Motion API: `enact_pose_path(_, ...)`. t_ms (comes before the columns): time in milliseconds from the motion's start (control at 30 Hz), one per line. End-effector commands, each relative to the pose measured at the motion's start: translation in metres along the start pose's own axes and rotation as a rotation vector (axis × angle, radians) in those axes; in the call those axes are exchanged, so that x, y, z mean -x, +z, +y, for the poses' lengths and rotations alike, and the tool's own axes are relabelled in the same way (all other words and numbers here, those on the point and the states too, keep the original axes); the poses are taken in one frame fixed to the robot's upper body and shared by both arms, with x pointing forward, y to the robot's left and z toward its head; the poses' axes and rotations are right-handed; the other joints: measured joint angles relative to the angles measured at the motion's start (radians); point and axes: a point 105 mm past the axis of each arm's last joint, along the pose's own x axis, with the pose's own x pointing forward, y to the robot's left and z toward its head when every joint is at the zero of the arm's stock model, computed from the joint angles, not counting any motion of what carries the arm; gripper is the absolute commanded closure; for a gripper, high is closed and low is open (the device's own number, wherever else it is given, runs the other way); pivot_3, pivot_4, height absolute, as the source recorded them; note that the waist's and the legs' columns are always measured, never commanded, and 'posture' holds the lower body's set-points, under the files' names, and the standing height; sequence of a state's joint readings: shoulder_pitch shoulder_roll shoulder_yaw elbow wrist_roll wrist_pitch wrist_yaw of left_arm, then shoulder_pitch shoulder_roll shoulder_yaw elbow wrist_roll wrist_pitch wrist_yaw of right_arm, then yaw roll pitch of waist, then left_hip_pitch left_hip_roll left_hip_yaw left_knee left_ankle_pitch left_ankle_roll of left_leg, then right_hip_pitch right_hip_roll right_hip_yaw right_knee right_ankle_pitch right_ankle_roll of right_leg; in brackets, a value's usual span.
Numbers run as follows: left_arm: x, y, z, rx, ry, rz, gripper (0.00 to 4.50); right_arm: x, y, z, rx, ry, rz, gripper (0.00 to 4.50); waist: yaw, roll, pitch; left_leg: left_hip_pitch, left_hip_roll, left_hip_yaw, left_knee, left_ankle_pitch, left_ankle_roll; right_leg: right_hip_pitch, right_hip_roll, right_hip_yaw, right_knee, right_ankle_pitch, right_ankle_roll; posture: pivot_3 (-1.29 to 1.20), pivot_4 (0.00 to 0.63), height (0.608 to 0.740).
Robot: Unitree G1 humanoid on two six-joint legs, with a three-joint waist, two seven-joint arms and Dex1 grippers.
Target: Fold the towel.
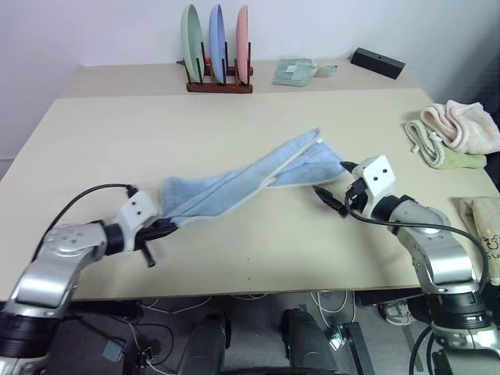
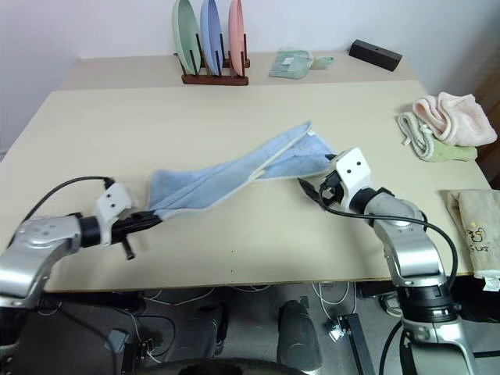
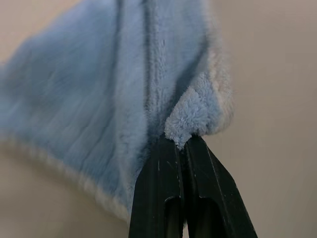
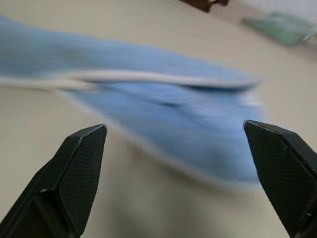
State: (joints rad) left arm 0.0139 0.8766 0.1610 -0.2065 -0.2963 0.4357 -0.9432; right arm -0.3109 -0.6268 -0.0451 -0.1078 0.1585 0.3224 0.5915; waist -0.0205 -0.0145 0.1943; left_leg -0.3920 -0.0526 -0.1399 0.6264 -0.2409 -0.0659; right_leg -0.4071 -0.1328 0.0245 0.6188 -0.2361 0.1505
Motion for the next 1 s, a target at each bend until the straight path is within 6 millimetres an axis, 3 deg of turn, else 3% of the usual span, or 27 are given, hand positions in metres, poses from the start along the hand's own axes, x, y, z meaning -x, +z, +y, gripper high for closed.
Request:
enact_pose_path(33,0.023,-0.004,0.021,-0.003,0.101,-0.003,4.47,-0.009,0.013,-0.015,0.192,-0.031,-0.012,0.00,0.001,0.000,0.000,0.000,0.000,0.000,0.000,0.000,0.000,0.000,0.000,0.000,0.000,0.000,0.000,0.00,0.150,0.740)
enact_pose_path(167,0.027,-0.014,0.023,-0.027,0.112,0.032,4.47,-0.028,0.017,-0.025,0.419,-0.022,0.003,0.00,0.001,0.000,0.000,0.000,0.000,0.001,0.000,0.000,0.000,0.000,0.000,0.000,0.000,0.000,0.000,0.00,0.150,0.740)
enact_pose_path(300,0.016,-0.011,0.014,-0.044,0.070,0.013,4.47,-0.055,0.018,-0.026,0.589,0.013,0.002,0.00,-0.001,0.000,0.000,0.000,0.000,0.001,0.000,0.000,0.000,0.000,0.000,0.000,0.000,0.000,0.000,0.00,0.150,0.740)
enact_pose_path(600,-0.002,0.001,-0.003,-0.026,0.016,-0.048,4.47,-0.117,0.032,-0.005,0.915,0.128,-0.013,0.00,-0.028,0.000,0.000,0.000,0.000,0.000,-0.004,0.000,0.000,-0.002,0.000,0.000,0.000,0.001,0.000,0.00,0.150,0.740)
enact_pose_path(833,-0.002,-0.001,-0.014,-0.010,-0.007,-0.043,4.47,-0.139,0.039,0.009,1.148,0.155,0.012,0.00,-0.042,0.000,0.000,0.000,0.000,0.000,-0.008,0.001,-0.002,-0.005,0.000,0.001,0.001,0.001,-0.001,0.00,0.150,0.740)
enact_pose_path(1000,0.008,-0.030,-0.038,0.007,-0.105,0.100,4.47,-0.144,0.039,0.020,1.253,0.212,0.015,0.00,-0.053,0.001,0.000,0.002,0.000,0.000,-0.011,0.002,-0.004,-0.006,0.000,0.001,0.002,0.001,-0.001,0.00,0.150,0.740)
